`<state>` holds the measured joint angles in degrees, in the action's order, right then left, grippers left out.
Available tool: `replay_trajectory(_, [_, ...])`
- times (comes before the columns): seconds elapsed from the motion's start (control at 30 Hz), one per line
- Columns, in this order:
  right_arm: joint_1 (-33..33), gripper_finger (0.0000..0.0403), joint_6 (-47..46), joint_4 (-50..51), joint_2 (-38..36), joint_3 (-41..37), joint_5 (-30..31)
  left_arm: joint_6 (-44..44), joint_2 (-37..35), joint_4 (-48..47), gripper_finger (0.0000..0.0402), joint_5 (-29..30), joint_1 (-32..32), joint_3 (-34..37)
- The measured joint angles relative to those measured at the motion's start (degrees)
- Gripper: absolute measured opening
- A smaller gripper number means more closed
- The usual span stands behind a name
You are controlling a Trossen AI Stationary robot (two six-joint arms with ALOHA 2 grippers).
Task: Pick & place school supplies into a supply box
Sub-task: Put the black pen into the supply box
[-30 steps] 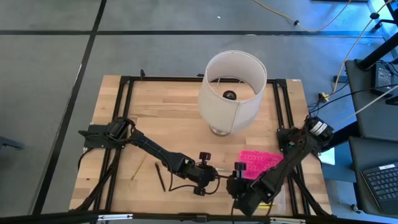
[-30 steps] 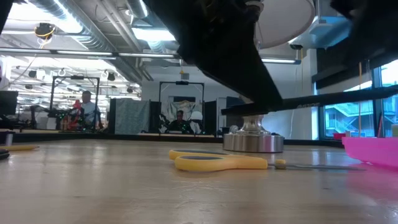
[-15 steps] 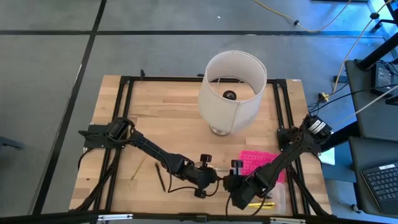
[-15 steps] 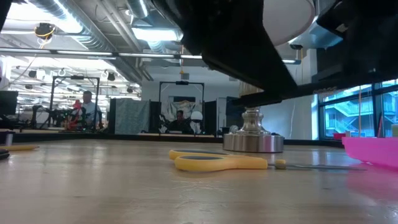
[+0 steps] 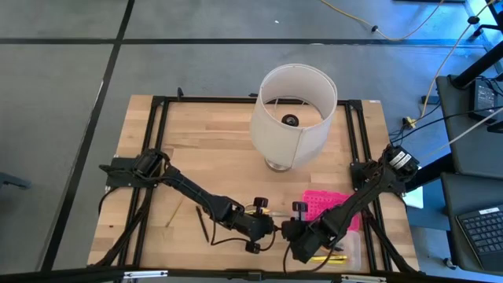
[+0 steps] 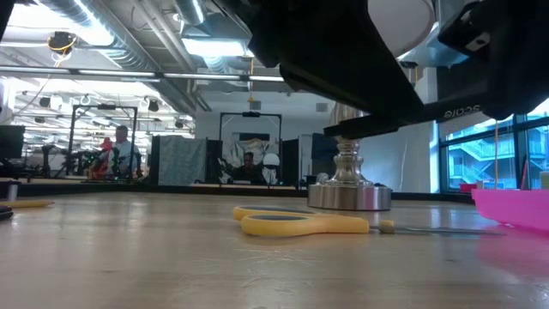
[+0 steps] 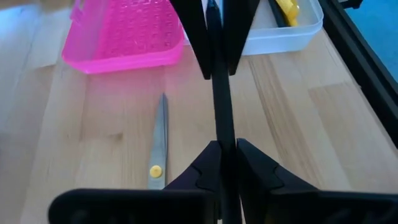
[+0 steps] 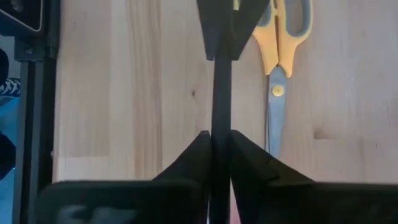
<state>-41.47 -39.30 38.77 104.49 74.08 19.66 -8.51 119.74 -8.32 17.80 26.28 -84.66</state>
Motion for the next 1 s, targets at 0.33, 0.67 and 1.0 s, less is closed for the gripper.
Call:
replay_trajectory(0.33, [-0.1,0.0040,-3.9,2.7,0.0,0.0,-2.1,0.8,-0.2,-1.0,0.0076,-0.4,-0.1,0.0])
replay_trajectory(0.67, [-2.9,0.0043,-11.1,6.9,-0.1,0.0,-4.2,-7.3,-6.7,-17.6,0.0126,0.6,0.1,-0.1])
replay_trajectory(1.0, [-16.7,0.0043,-34.3,12.7,-0.3,0.0,-1.8,-23.6,-8.7,-41.1,0.0129,0.7,3.1,0.0])
